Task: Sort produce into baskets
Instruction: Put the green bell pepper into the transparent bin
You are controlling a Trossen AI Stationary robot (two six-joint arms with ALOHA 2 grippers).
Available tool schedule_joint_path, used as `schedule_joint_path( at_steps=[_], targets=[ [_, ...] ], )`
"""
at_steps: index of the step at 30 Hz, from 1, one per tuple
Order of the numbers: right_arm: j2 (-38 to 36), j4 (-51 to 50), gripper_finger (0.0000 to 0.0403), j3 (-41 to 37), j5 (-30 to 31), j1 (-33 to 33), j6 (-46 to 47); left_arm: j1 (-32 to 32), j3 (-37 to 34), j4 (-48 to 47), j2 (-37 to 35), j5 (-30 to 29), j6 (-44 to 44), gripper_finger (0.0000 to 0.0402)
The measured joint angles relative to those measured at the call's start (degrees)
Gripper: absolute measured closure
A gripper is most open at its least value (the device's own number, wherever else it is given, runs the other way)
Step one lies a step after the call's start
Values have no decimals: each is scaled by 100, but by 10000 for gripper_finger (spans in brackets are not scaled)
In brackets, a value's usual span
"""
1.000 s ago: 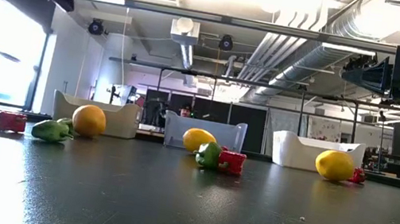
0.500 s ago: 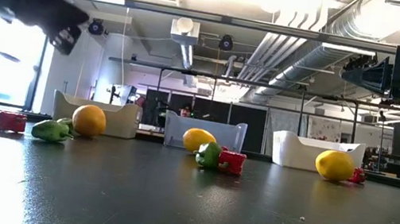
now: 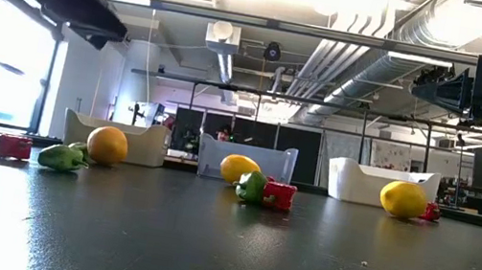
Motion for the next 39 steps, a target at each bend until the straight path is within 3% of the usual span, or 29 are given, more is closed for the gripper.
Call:
schedule_joint_path(
  at_steps=[11,19,33,39],
  targets=[
    [0,0,402,2,-2,1,1,-353,963,-601,1539,-50,-524,384],
    [0,1,402,1,-2,0,1,-268,1958,-2538,2520,251,-585,331],
    [0,0,402,1,-2,0,1,-1029,2189,-2484,3892,243,-1020,226],
    [0,1,402,2,-2,1,1,-1419,2189,-2451,4303,-290,-797,215]
  ],
)
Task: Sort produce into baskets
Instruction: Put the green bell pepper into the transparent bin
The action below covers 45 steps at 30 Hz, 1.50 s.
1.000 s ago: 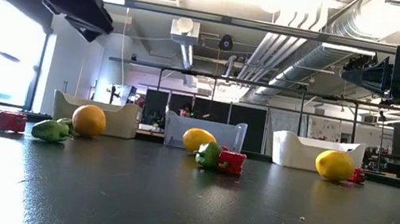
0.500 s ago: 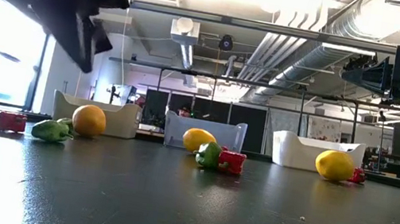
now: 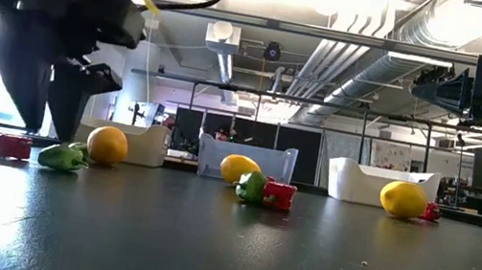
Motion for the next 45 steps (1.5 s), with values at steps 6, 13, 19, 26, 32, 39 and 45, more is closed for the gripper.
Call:
schedule_joint_path(
  at_steps=[6,13,19,26,32,39,45],
  targets=[
    [0,-1,402,0,0,0,-1,-88,0,133,274,-509,68,215],
    [0,-1,402,0,0,0,-1,-88,4,125,548,-466,85,225],
    [0,0,402,-1,0,-1,-1,-86,9,124,549,-466,133,268],
    [0,1,402,-2,0,-2,-1,13,-7,64,421,-446,343,332],
    [0,0,402,0,0,0,-1,724,-7,584,199,-497,462,353],
    [0,-1,402,0,0,-1,-1,1957,481,1517,212,-532,905,354],
    [0,0,402,0,0,-1,0,2847,887,2092,228,-529,1728,355]
  ],
)
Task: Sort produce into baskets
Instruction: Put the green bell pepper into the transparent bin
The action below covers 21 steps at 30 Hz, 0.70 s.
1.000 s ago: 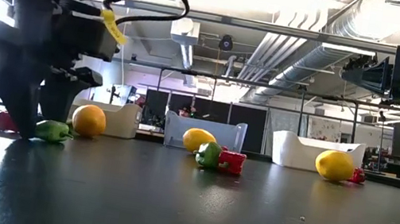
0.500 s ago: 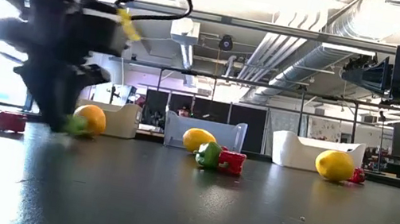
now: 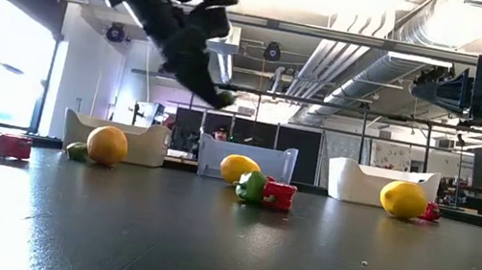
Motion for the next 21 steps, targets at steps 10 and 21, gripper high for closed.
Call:
schedule_joint_path(
  at_steps=[10,21],
  targets=[
    [0,0,402,-1,0,-1,0,1224,208,-212,-22,-1065,351,355],
    [0,-1,402,-2,0,1,-1,1913,499,-324,76,-442,794,355]
  ],
)
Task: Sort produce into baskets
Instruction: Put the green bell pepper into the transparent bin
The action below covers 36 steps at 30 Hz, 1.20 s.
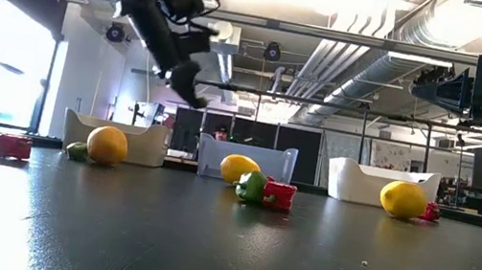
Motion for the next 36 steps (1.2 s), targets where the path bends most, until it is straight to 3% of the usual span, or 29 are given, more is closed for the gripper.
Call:
schedule_joint_path(
  at_steps=[6,12,21,36],
  targets=[
    [0,0,402,2,0,0,0,-103,902,-144,741,178,488,355],
    [0,0,402,1,-1,-2,0,-26,1920,-909,1765,230,983,355],
    [0,0,402,2,-1,-2,0,159,3023,-1798,2743,450,1629,355],
    [0,0,402,1,0,0,1,177,3418,-2197,3203,834,1905,355]
  ],
)
